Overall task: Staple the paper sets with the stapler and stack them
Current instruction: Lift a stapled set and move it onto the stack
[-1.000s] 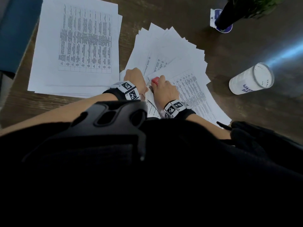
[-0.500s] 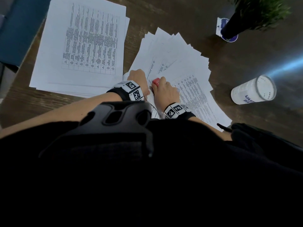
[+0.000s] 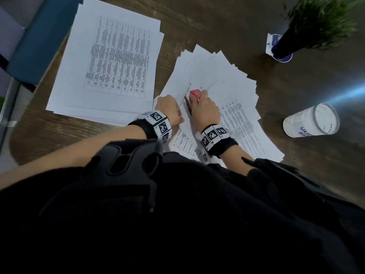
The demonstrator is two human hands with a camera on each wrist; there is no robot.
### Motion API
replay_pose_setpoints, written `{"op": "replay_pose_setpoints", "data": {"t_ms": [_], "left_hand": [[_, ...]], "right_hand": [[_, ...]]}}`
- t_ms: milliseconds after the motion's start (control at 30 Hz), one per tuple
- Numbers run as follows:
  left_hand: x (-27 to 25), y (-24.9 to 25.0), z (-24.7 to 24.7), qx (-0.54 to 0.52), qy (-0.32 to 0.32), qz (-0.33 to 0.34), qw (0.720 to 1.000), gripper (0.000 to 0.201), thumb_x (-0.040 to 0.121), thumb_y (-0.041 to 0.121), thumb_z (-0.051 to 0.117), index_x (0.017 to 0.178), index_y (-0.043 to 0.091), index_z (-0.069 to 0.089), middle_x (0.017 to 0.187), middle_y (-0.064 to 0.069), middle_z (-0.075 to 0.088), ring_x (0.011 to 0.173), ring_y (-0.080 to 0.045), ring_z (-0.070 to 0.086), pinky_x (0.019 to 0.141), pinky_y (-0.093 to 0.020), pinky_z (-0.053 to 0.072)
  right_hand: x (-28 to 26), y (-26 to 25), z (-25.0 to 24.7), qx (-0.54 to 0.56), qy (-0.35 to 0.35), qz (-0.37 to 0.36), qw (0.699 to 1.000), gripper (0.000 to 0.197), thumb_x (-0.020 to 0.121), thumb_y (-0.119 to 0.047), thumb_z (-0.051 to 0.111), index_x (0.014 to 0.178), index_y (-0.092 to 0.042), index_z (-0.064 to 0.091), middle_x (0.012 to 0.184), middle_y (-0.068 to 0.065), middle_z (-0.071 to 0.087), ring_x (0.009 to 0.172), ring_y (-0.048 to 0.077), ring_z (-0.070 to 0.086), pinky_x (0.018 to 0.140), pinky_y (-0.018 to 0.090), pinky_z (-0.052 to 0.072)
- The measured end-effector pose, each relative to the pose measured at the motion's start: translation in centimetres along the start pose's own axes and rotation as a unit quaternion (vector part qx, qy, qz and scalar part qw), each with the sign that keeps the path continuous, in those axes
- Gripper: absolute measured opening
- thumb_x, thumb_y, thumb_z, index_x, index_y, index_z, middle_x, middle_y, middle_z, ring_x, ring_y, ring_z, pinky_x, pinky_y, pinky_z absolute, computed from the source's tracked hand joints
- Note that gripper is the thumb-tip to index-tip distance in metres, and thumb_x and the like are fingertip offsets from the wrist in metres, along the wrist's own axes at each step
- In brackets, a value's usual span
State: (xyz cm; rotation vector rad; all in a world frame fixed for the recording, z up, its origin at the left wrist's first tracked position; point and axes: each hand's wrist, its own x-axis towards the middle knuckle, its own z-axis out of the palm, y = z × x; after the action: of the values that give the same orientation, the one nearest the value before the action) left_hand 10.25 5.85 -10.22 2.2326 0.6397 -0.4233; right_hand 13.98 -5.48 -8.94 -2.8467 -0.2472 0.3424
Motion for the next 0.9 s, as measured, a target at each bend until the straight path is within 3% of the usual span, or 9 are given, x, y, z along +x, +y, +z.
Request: {"op": "replay_pose_setpoints", "data": {"t_ms": [167, 267, 367, 467, 567, 667, 767, 900], "left_hand": [[-0.2, 0.0, -0.9, 0.005, -0.035, 0.016, 0.999, 0.017, 0.071, 0.022, 0.085, 0.08, 0.012, 0.075, 0.087, -0.001, 0.072, 0.093, -0.015, 0.066, 0.082, -0.024, 0.05], [-0.7, -0.1, -1.5, 0.028, -0.051, 0.051, 0.997, 0.02, 0.073, 0.026, 0.083, 0.084, 0.013, 0.072, 0.083, 0.0, 0.067, 0.096, -0.017, 0.065, 0.083, -0.023, 0.046], [-1.8, 0.4, -2.4, 0.029, -0.045, 0.106, 0.993, 0.056, 0.069, 0.037, 0.086, 0.114, 0.008, 0.065, 0.104, -0.003, 0.067, 0.102, -0.019, 0.062, 0.091, -0.028, 0.047], [-3.4, 1.8, -2.9, -0.012, -0.066, 0.151, 0.986, 0.074, 0.063, 0.048, 0.087, 0.123, 0.015, 0.057, 0.109, 0.005, 0.064, 0.096, -0.008, 0.063, 0.08, -0.018, 0.043], [-4.5, 2.8, -2.2, -0.067, -0.1, 0.156, 0.98, 0.061, 0.061, 0.05, 0.087, 0.107, 0.018, 0.064, 0.094, 0.009, 0.07, 0.084, -0.002, 0.065, 0.076, -0.016, 0.048], [-5.1, 3.0, -1.2, -0.058, -0.094, 0.167, 0.98, 0.032, 0.068, 0.032, 0.086, 0.091, 0.015, 0.073, 0.076, 0.006, 0.071, 0.066, 0.001, 0.065, 0.064, -0.013, 0.05], [-5.0, 2.6, -0.8, -0.144, -0.165, 0.116, 0.969, 0.02, 0.076, 0.007, 0.08, 0.094, 0.005, 0.071, 0.084, -0.008, 0.075, 0.067, -0.009, 0.072, 0.064, -0.017, 0.057], [-5.2, 1.5, -1.2, -0.212, -0.223, 0.075, 0.948, 0.015, 0.084, -0.003, 0.07, 0.098, -0.003, 0.069, 0.086, -0.016, 0.073, 0.072, -0.016, 0.073, 0.067, -0.019, 0.058]], "right_hand": [[-1.7, 2.6, -1.4, 0.126, 0.007, 0.011, 0.992, 0.042, 0.103, -0.048, 0.029, 0.111, -0.011, 0.048, 0.099, 0.015, 0.065, 0.086, 0.032, 0.061, 0.068, 0.034, 0.039], [-3.0, 3.8, -2.2, 0.192, 0.031, -0.012, 0.981, 0.045, 0.105, -0.04, 0.021, 0.101, -0.011, 0.055, 0.086, 0.013, 0.064, 0.077, 0.03, 0.061, 0.075, 0.04, 0.049], [-3.9, 4.3, -3.2, 0.206, 0.073, 0.005, 0.976, 0.053, 0.106, -0.033, 0.019, 0.081, -0.003, 0.055, 0.069, 0.009, 0.058, 0.065, 0.025, 0.055, 0.066, 0.035, 0.041], [-4.3, 4.6, -3.7, 0.202, 0.098, 0.015, 0.974, 0.066, 0.105, -0.042, 0.017, 0.073, -0.003, 0.06, 0.072, 0.012, 0.062, 0.07, 0.029, 0.056, 0.069, 0.034, 0.04], [-4.8, 4.6, -3.7, 0.192, 0.099, 0.003, 0.976, 0.072, 0.1, -0.05, 0.012, 0.074, -0.008, 0.063, 0.076, 0.012, 0.065, 0.076, 0.031, 0.058, 0.073, 0.037, 0.045], [-5.6, 4.3, -3.8, 0.18, 0.101, -0.011, 0.978, 0.07, 0.102, -0.049, 0.014, 0.082, -0.01, 0.069, 0.079, 0.011, 0.067, 0.077, 0.029, 0.06, 0.073, 0.036, 0.047], [-6.3, 4.1, -3.8, 0.157, 0.094, -0.02, 0.983, 0.067, 0.104, -0.046, 0.019, 0.083, -0.007, 0.069, 0.074, 0.008, 0.064, 0.073, 0.027, 0.059, 0.071, 0.035, 0.048], [-7.3, 4.2, -3.1, 0.118, 0.073, -0.035, 0.99, 0.062, 0.104, -0.046, 0.022, 0.071, -0.007, 0.056, 0.066, 0.006, 0.058, 0.065, 0.025, 0.054, 0.064, 0.034, 0.044]]}}
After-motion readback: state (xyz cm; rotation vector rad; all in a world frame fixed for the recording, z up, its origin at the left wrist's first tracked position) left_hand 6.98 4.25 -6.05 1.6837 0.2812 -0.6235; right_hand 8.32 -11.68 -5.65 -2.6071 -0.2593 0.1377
